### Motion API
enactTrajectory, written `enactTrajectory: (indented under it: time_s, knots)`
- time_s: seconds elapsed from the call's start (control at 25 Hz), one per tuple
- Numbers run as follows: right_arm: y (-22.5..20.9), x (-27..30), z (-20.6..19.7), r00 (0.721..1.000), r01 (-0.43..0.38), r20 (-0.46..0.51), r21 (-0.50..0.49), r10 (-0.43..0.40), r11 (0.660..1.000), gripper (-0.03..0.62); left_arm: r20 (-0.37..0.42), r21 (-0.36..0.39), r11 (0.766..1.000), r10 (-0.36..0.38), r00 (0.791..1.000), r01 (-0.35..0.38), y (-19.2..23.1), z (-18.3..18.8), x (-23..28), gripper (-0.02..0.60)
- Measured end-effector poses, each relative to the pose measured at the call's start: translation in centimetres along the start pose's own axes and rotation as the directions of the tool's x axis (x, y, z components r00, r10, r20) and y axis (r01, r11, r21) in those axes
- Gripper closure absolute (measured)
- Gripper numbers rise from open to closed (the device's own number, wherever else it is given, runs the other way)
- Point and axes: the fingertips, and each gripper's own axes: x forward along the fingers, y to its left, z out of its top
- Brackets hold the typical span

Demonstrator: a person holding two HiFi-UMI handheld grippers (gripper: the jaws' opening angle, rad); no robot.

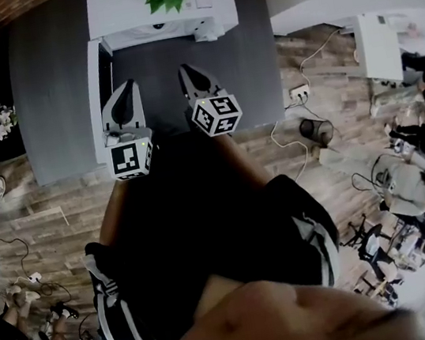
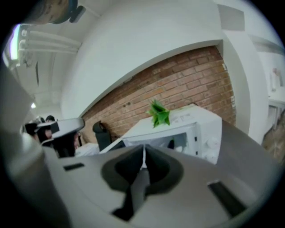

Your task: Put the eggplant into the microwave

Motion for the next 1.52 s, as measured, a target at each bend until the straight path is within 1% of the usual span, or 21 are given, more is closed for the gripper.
enactTrajectory:
  time_s: [0.24, 0.44, 0.56, 1.0, 1.52]
  knots:
    - [1.5, -2.4, 1.4, 0.999, -0.011, 0.051, -0.024, 0.013, 1.000, 0.559, 0.010, 0.010, 1.000, -0.011, 1.000, 0.011, -0.4, 0.2, -0.3, 0.546]
    - [2.4, -3.8, 2.0, 0.997, -0.009, 0.076, -0.049, 0.012, 0.999, 0.559, 0.002, 0.007, 1.000, -0.005, 1.000, 0.004, -0.3, 0.1, -0.6, 0.546]
    - [2.7, -4.1, 2.3, 0.996, -0.009, 0.086, -0.070, 0.015, 0.998, 0.559, 0.010, 0.011, 1.000, -0.009, 1.000, 0.009, -0.2, 0.1, -0.6, 0.546]
    - [3.5, -4.2, 2.0, 0.995, -0.039, 0.092, -0.060, 0.045, 0.997, 0.562, 0.012, 0.005, 1.000, -0.010, 1.000, 0.010, -0.2, 0.2, -0.6, 0.546]
    - [3.1, -3.9, 2.0, 0.996, -0.034, 0.085, -0.062, 0.040, 0.997, 0.562, 0.006, 0.004, 1.000, -0.016, 1.000, 0.016, -0.3, 0.2, 0.0, 0.546]
